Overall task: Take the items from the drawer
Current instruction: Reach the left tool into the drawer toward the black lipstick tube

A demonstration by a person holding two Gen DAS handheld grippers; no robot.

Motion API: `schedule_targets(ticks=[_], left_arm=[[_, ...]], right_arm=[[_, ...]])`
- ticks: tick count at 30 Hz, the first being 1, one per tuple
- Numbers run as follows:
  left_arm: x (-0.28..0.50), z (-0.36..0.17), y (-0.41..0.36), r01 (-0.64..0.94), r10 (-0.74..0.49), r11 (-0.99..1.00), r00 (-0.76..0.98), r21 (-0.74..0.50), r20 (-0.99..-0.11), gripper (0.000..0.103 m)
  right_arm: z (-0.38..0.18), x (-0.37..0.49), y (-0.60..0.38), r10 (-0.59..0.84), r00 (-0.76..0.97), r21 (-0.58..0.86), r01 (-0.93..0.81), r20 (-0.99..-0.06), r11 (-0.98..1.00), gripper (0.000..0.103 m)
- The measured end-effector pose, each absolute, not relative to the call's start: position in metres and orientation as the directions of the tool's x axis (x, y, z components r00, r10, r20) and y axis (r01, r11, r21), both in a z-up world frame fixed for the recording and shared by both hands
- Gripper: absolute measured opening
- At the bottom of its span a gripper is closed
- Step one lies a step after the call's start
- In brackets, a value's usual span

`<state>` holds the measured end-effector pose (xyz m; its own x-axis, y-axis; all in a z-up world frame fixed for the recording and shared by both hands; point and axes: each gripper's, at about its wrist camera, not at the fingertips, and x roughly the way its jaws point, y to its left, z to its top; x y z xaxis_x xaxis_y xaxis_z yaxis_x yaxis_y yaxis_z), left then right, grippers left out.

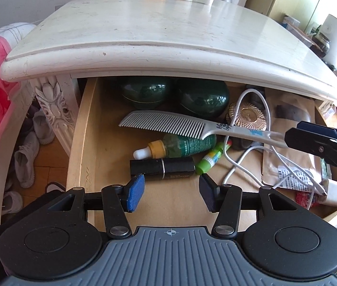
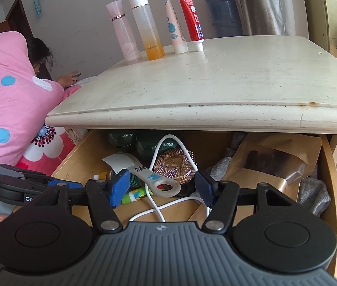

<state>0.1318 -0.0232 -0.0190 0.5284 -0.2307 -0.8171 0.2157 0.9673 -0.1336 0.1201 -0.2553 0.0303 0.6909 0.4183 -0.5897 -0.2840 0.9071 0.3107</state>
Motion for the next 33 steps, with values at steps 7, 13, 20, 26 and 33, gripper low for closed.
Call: schedule_targets(ticks=[7, 13, 20, 26, 33], left_arm=[[0.14, -0.022, -0.02, 0.22, -0.227, 0.967, 0.524, -0.127, -0.821, 0.06], [0.145, -0.023, -0.014, 0.217, -0.228, 0.967, 0.507, -0.133, -0.831, 0.064], [0.15, -0.027, -0.009, 0.207, -0.237, 0.966, 0.478, -0.154, -0.846, 0.065], [0.156, -0.029, -0.014, 0.239, -0.253, 0.958, 0.462, -0.156, -0.85, 0.067], [0.158, -0.033, -0.023, 0.288, -0.252, 0.949, 0.445, -0.13, -0.859, 0.07]], right_arm=[[0.03, 0.122, -0.257, 0.442, 0.674, 0.33, -0.297, -0.593, 0.896, 0.061], [0.029, 0.125, -0.256, 0.482, 0.638, 0.357, -0.325, -0.6, 0.876, 0.061], [0.029, 0.129, -0.255, 0.512, 0.614, 0.378, -0.346, -0.601, 0.859, 0.061], [0.033, 0.131, -0.256, 0.538, 0.592, 0.393, -0.368, -0.6, 0.843, 0.061], [0.044, 0.139, -0.251, 0.564, 0.579, 0.412, -0.385, -0.589, 0.826, 0.061]])
